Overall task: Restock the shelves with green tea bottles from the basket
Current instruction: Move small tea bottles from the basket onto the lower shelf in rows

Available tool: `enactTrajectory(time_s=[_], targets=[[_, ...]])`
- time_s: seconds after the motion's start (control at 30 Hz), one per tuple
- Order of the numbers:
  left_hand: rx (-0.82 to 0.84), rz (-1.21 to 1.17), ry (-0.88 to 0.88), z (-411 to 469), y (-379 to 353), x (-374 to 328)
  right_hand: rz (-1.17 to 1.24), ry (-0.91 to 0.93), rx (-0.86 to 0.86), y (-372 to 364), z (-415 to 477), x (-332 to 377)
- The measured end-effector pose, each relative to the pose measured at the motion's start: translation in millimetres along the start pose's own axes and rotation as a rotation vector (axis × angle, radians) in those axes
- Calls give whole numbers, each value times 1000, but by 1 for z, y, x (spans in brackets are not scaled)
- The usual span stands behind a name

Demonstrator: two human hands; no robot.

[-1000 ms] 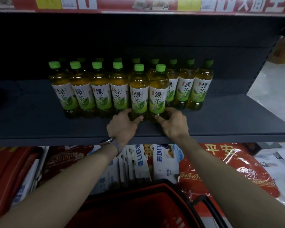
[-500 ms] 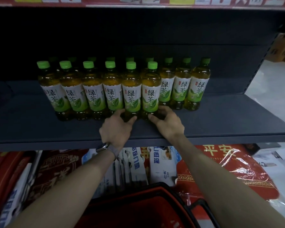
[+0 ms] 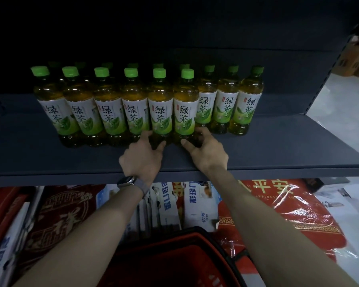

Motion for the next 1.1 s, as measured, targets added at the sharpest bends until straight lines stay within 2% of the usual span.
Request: enactTrajectory(time_s=[0.23, 0.33, 0.43, 0.5, 0.63, 0.8, 0.9, 1.1], targets=[[99, -94, 8, -1, 2, 0, -29, 26, 48, -2, -3, -1], [166, -213, 59, -3, 1, 2, 48, 41, 74, 3, -6, -3], [99, -446, 63, -10, 9, -1, 186, 52, 35, 16, -8, -7], [76, -489, -3, -22, 13, -16, 258, 44, 1, 31, -8, -14], [256, -417, -89, -40, -14, -60, 269, 20, -87, 68, -6, -44], [357, -430, -114, -37, -53, -124, 216, -26, -190, 103, 10, -83], [346, -453, -79, -26, -73, -153, 214, -50, -211, 111, 27, -95], [304, -283, -87, -4, -107, -182, 269, -90, -170, 107, 61, -108]])
Point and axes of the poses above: each hand's wrist, its own z-axis towards the middle knuckle, its own y-axis out of the back of the hand, x = y × z, the point moved 7 cm from there along z, towards the middle knuckle, and after that the axes turned 3 degrees about -z, right-handed, at the moved point
